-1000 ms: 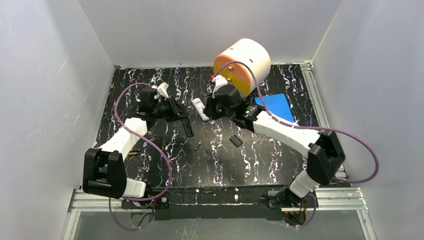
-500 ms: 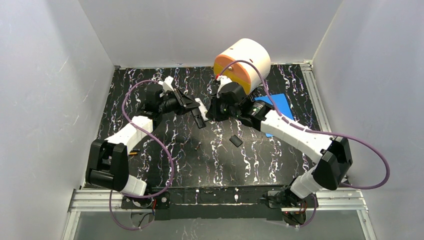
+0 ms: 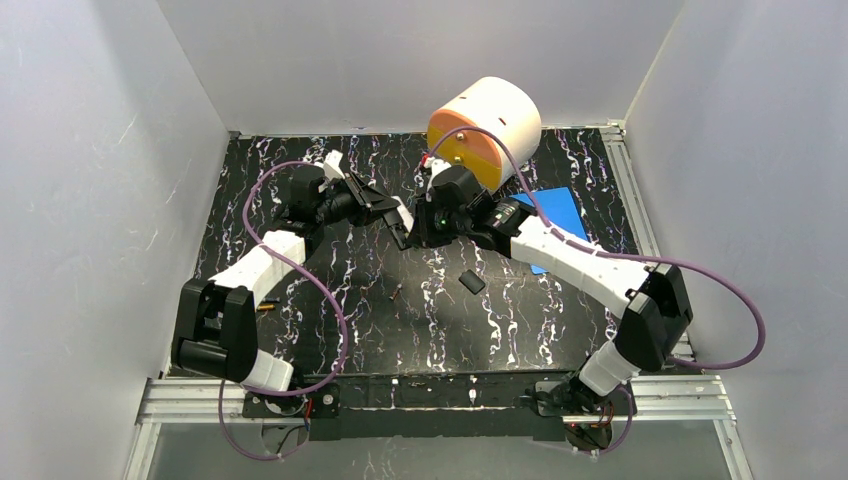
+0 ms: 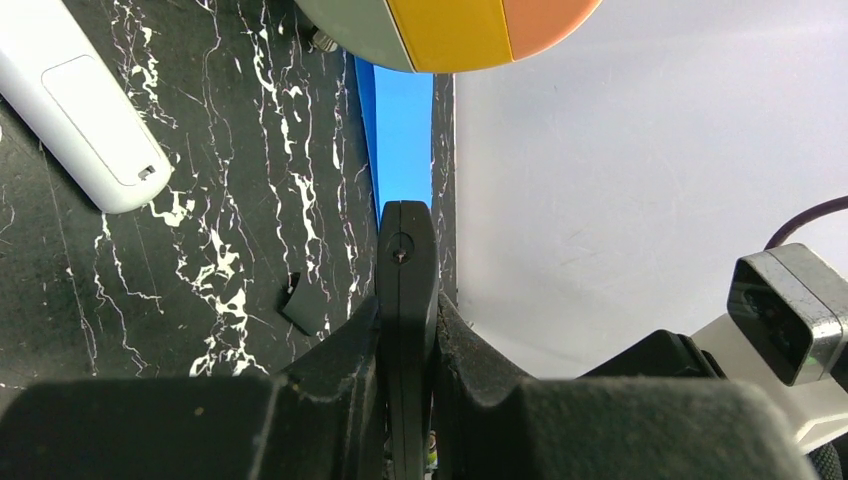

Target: Load the batteries into the remote control

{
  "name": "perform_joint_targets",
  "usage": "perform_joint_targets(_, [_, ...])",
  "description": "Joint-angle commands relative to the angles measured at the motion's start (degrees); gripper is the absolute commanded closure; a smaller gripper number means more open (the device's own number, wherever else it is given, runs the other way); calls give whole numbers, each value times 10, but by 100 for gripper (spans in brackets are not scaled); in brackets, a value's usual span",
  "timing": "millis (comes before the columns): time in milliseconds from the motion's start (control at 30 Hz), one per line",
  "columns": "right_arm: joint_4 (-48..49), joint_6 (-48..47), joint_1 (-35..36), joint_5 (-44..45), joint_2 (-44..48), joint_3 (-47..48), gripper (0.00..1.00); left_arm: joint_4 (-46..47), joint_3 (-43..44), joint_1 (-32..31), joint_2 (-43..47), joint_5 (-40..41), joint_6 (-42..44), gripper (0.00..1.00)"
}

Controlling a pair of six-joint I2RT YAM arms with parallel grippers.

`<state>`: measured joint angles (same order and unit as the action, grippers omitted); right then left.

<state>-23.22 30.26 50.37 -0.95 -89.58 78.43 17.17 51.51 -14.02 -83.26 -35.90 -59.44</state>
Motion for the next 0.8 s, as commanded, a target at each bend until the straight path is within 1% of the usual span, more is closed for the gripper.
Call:
perform_joint_targets(0, [8, -6, 1, -16, -9, 38, 79, 8, 19, -3, 1, -3, -8, 100])
perform_joint_targets(500, [-14, -18, 2, 7, -28, 55, 74, 8, 17, -4, 4, -9, -20, 100])
perform_joint_targets(767, [-12, -12, 2, 7, -35, 61, 64, -9, 22, -4, 6, -2, -34, 100])
